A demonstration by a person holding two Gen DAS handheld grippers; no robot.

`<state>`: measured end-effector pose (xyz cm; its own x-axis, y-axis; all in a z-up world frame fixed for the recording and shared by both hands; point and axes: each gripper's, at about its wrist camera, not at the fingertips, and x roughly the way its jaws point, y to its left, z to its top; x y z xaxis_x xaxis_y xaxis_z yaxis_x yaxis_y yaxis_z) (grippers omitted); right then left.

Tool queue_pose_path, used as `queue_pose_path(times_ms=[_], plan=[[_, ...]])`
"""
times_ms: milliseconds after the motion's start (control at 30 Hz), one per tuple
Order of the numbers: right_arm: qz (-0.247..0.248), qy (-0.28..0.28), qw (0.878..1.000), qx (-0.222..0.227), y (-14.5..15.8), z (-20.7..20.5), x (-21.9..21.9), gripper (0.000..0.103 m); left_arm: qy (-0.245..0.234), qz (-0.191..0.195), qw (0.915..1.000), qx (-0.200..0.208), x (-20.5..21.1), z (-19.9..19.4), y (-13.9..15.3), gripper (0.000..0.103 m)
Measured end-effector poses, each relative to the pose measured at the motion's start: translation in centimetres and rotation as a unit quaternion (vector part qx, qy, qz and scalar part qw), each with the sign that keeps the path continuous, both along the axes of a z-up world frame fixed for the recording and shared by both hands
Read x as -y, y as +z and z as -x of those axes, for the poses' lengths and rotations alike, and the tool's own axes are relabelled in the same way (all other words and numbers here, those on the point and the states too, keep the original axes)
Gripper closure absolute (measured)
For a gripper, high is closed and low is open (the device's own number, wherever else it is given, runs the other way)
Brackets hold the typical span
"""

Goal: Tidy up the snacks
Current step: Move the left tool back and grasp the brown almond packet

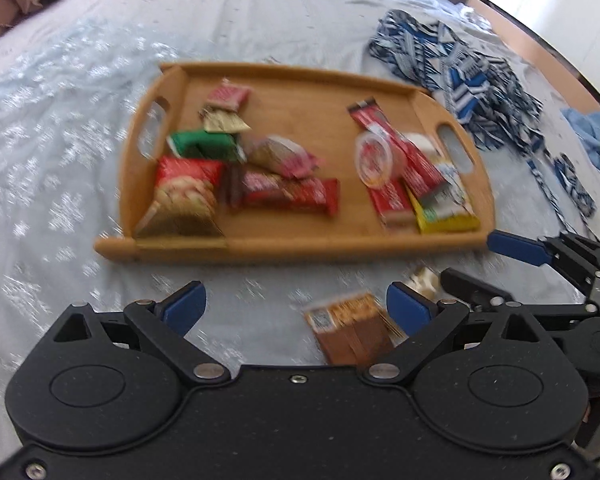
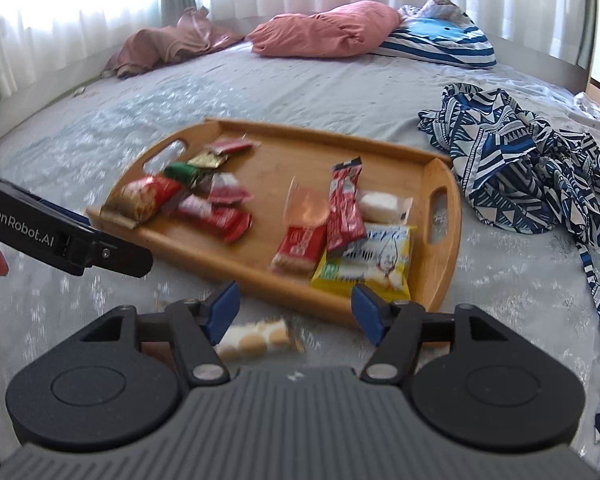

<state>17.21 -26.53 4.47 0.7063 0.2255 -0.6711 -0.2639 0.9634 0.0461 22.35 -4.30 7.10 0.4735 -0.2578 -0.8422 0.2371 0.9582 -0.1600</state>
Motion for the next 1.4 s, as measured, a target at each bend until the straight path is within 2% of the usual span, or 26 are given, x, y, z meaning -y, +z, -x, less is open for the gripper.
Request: queue_pose_path(times_ms=[200, 400, 533, 567, 700, 833, 900, 1067, 1400], plan=[[0.035, 0.034, 0.999, 0.007, -1.4, 2.2, -0.2, 0.024, -0.011, 0.02, 0.9997, -0.01, 0.7, 1.4, -0.8, 0.006], [0.038, 0.053, 0.998, 0.006, -2.3, 3.1, -0.3, 0.022, -0.023, 0.044, 0.998, -0.038, 1.9, 2.0, -2.0, 0.008], [0.036, 0.06, 0.998, 0.003, -2.9, 3.2, -0.4, 0.022, -0.029, 0.066, 0.9949, -0.071, 2.7, 1.6, -2.9, 0.028], [0.035, 0.061, 0.998, 0.002, -3.0, 3.3, -0.4, 0.022, -0.027, 0.067, 0.9947, -0.074, 2.8, 1.5, -3.1, 0.033], [0.034, 0.063, 0.997, 0.0, -3.4, 3.4, -0.5, 0.021, -0.025, 0.061, 0.9954, -0.07, 3.3, 1.4, -3.5, 0.039], [0.032, 0.066, 0.997, -0.004, -3.7, 3.4, -0.5, 0.02, -0.014, 0.058, 0.9954, -0.075, 3.2, 1.2, -4.1, 0.06], [0.031, 0.067, 0.997, -0.006, -3.8, 3.3, -0.6, 0.02, -0.013, 0.06, 0.9955, -0.073, 3.1, 1.1, -4.1, 0.061], [0.021, 0.067, 0.997, -0.01, -4.0, 3.0, -0.9, 0.019, -0.025, 0.036, 0.9978, -0.049, 3.1, 1.5, -3.4, 0.062], [0.002, 0.054, 0.999, -0.003, -4.5, 1.9, -2.8, 0.015, -0.012, 0.002, 0.9999, 0.007, 1.5, 1.8, -1.6, 0.062]])
